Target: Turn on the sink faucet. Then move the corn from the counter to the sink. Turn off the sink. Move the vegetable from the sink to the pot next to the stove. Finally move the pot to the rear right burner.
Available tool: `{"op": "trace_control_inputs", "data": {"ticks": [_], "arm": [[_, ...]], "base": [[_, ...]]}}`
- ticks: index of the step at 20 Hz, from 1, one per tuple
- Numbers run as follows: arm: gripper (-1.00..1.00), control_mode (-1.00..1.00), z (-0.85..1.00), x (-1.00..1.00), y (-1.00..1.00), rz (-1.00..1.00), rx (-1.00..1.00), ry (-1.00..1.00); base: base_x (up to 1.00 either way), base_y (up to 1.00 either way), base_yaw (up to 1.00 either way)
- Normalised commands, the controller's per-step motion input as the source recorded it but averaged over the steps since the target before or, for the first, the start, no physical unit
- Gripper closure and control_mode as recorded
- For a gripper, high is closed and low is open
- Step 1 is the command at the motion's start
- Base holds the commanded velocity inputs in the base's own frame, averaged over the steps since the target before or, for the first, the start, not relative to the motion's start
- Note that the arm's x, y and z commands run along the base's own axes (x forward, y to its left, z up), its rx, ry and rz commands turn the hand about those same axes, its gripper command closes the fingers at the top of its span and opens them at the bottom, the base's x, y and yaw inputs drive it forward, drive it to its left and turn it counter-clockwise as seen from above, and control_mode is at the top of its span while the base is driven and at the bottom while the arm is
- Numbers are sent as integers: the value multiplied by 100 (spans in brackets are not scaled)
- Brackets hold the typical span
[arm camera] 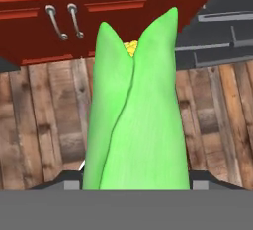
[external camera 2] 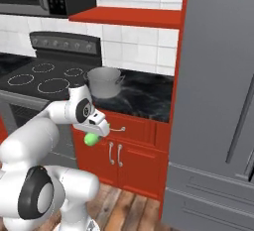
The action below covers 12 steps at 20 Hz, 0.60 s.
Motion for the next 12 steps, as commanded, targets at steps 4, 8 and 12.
{"op": "trace_control_inputs", "data": {"ticks": [4,8,12], "arm": [[100,100,0,0,0,0,0,0],[100,100,0,0,0,0,0,0],[100,100,0,0,0,0,0,0]], "base": [[47,59,-12],[46,58,-13],[46,58,-14]]}}
